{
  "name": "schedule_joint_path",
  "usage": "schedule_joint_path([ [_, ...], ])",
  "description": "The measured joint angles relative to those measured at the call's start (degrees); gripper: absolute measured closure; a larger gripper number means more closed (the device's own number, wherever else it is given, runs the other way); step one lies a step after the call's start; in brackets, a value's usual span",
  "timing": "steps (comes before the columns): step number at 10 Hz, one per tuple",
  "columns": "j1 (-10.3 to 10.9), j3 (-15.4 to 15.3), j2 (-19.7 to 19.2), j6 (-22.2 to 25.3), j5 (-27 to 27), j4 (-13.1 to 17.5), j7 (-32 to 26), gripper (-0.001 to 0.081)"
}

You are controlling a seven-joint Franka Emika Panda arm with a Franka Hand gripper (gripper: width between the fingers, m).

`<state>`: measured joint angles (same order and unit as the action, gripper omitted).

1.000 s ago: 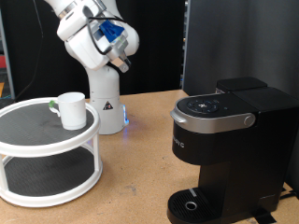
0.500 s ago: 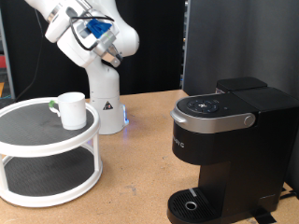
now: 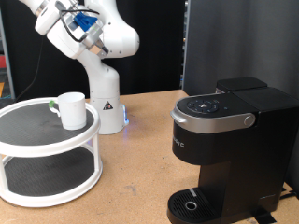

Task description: Make a cup of coffee with the keurig machine

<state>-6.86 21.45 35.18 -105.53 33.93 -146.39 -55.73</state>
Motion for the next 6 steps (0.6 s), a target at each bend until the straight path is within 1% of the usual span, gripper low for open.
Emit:
schedule_joint_path([
  [2,-0.02,1.1,0.17,-2.7,4.29,-1.03,-1.29,0.0799],
  [3,-0.14,2.37,0.74,-3.6,6.14,-1.92,-3.28,0.0799],
  [4,-0.28,4.24,1.56,-3.49,6.97,-2.65,-5.7,0.0799],
  [5,-0.62,6.5,2.51,-1.73,6.95,-3.03,-8.33,0.0799],
  [6,-1.11,8.95,3.27,1.37,5.81,-2.97,-10.6,0.0799],
])
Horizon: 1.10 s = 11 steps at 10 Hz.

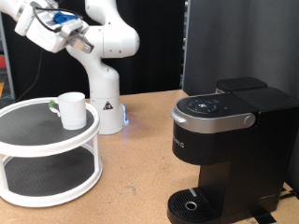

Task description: Make a cup of coffee with the keurig machine

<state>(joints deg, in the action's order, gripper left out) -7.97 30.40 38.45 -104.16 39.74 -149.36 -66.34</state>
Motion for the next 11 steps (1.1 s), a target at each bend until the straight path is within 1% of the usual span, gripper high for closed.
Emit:
schedule_joint_path([
  [2,-1.34,4.13,1.0,6.18,-4.65,0.69,-2.84,0.0799],
  [3,-2.15,5.83,1.25,9.17,-7.47,1.37,-3.73,0.0799],
  [4,-2.99,6.89,1.33,11.03,-9.8,2.11,-3.86,0.0799],
  [5,-3.49,6.93,1.36,11.83,-10.7,2.46,-3.84,0.0799],
  [7,-3.49,7.38,1.23,12.15,-10.69,2.35,-4.56,0.0799],
  [9,-3.63,9.97,1.21,14.7,-13.4,2.45,-7.57,0.0799],
  [11,-4.36,12.77,1.28,17.62,-17.18,2.81,-9.85,0.0799],
])
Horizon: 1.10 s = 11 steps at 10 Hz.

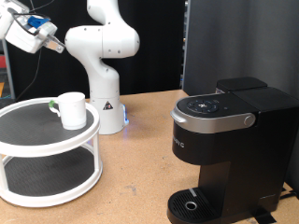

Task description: Make a cup of coffee with the keurig machine

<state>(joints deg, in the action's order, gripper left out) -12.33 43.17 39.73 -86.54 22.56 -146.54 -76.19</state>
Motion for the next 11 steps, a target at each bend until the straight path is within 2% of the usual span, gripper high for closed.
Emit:
schedule_joint_path([
  [3,-1.51,1.49,0.05,0.12,-0.52,0.07,-0.02,0.0799],
  [7,-1.54,1.79,-0.16,-0.2,-0.52,0.01,-0.03,0.0799],
  [11,-1.5,2.42,-1.57,-7.45,-1.06,-3.45,-3.02,0.0799],
])
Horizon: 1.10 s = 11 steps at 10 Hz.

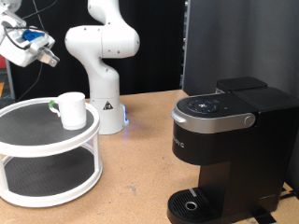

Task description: Make a cup of coffee with the keurig machine

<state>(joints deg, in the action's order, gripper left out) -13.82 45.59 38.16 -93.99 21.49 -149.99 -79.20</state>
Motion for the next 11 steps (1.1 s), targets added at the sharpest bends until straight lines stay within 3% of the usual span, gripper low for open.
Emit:
schedule_joint_path([
  [5,0.43,2.2,-5.55,-5.83,-0.68,-1.81,-6.5,0.0799],
  [9,2.15,4.3,-9.38,-9.06,1.78,-2.35,-11.01,0.0799],
  [10,2.61,5.09,-10.06,-9.7,2.92,-2.45,-12.32,0.0692],
  [11,2.87,5.71,-10.6,-10.27,3.78,-2.62,-13.41,0.0692],
])
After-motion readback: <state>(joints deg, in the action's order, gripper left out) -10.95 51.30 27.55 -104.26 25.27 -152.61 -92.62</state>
